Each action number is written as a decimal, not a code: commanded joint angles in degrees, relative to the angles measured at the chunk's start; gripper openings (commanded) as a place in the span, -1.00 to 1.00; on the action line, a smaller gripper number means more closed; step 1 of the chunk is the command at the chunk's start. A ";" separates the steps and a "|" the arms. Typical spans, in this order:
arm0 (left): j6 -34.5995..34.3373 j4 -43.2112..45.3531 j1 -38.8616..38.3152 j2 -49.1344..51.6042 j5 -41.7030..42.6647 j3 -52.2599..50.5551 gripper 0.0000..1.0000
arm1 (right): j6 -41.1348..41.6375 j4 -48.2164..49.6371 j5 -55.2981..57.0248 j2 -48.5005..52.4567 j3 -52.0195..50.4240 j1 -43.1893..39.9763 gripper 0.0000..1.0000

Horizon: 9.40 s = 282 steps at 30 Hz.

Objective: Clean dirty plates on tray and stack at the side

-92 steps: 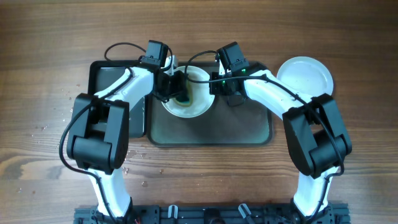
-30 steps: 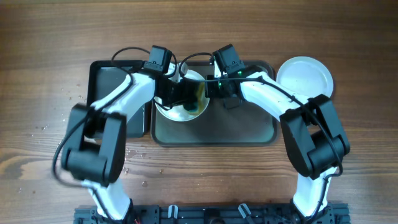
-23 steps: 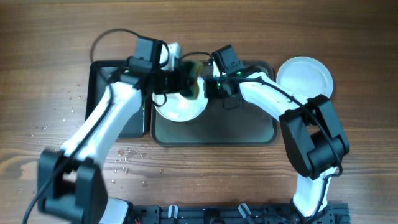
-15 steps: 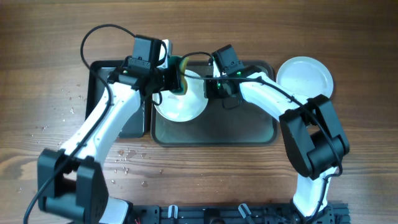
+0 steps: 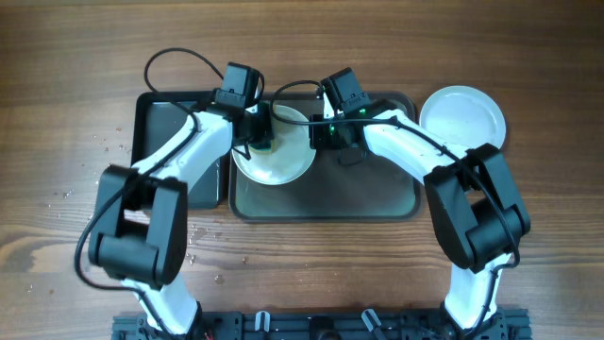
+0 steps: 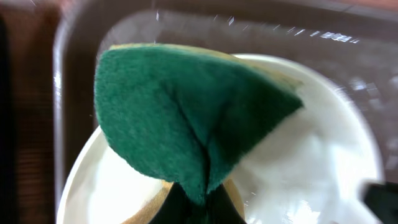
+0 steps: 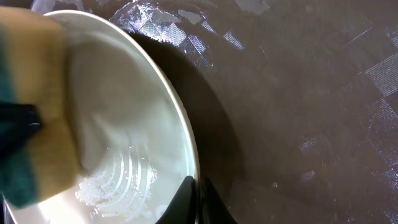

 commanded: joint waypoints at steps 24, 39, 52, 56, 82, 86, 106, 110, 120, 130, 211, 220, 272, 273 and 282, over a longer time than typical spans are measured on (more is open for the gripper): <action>1.33 0.72 0.42 -6.16 26.29 0.44 -0.92 | -0.02 0.31 -1.20 0.59 -0.15 0.35 -0.91; 0.42 -7.78 5.66 -15.69 -6.47 0.44 -0.88 | -0.02 0.31 -1.18 0.59 -0.15 0.35 -0.90; 1.46 -17.90 23.54 -15.67 -6.73 0.44 -0.92 | 0.15 0.31 1.42 0.59 -0.15 0.35 -0.75; 6.29 -18.82 25.81 -15.67 -6.19 0.24 -0.92 | 0.15 0.31 1.90 0.61 -0.17 0.35 -0.73; 8.57 -5.75 25.83 -15.43 -3.15 -12.09 0.08 | 0.17 0.31 2.08 0.61 -0.17 0.46 -0.58; 8.37 -6.14 25.83 -20.59 -3.17 -9.07 0.15 | 0.15 0.26 2.05 0.61 -0.17 0.46 -0.36; 4.07 -3.76 25.83 -50.64 -3.19 -2.51 1.00 | 3.34 1.42 2.08 4.68 -0.17 1.84 -0.49; 4.07 -3.78 25.83 -50.47 -3.19 -2.51 1.00 | 3.34 1.57 2.08 4.94 -0.17 1.84 -0.91; 4.07 -3.80 25.83 -49.75 -3.19 -2.51 1.00 | 5.62 1.33 -8.17 1.20 -0.15 -1.70 -0.91; 4.07 -3.80 25.83 -49.75 -3.19 -2.51 1.00 | 9.22 1.29 -13.33 -7.02 -0.07 -5.11 -0.92; 4.07 -3.80 25.83 -49.75 -3.19 -2.51 1.00 | -33.55 48.98 44.11 -0.90 11.52 23.61 -0.91; 4.07 -3.80 25.83 -49.75 -3.19 -2.51 1.00 | -1.14 34.45 18.69 -0.92 11.52 16.31 -0.91; 4.07 -3.80 25.83 -49.75 -3.19 -2.51 1.00 | -7.50 -33.27 3.69 -4.09 9.16 -51.74 -0.40; 4.07 -3.80 25.83 -49.75 -3.19 -2.51 1.00 | -7.52 -33.70 3.67 -4.09 9.16 -51.71 -0.39; 4.07 -3.80 25.83 -49.75 -3.19 -2.51 1.00 | -7.48 -34.86 3.23 -4.09 9.16 -46.49 -0.18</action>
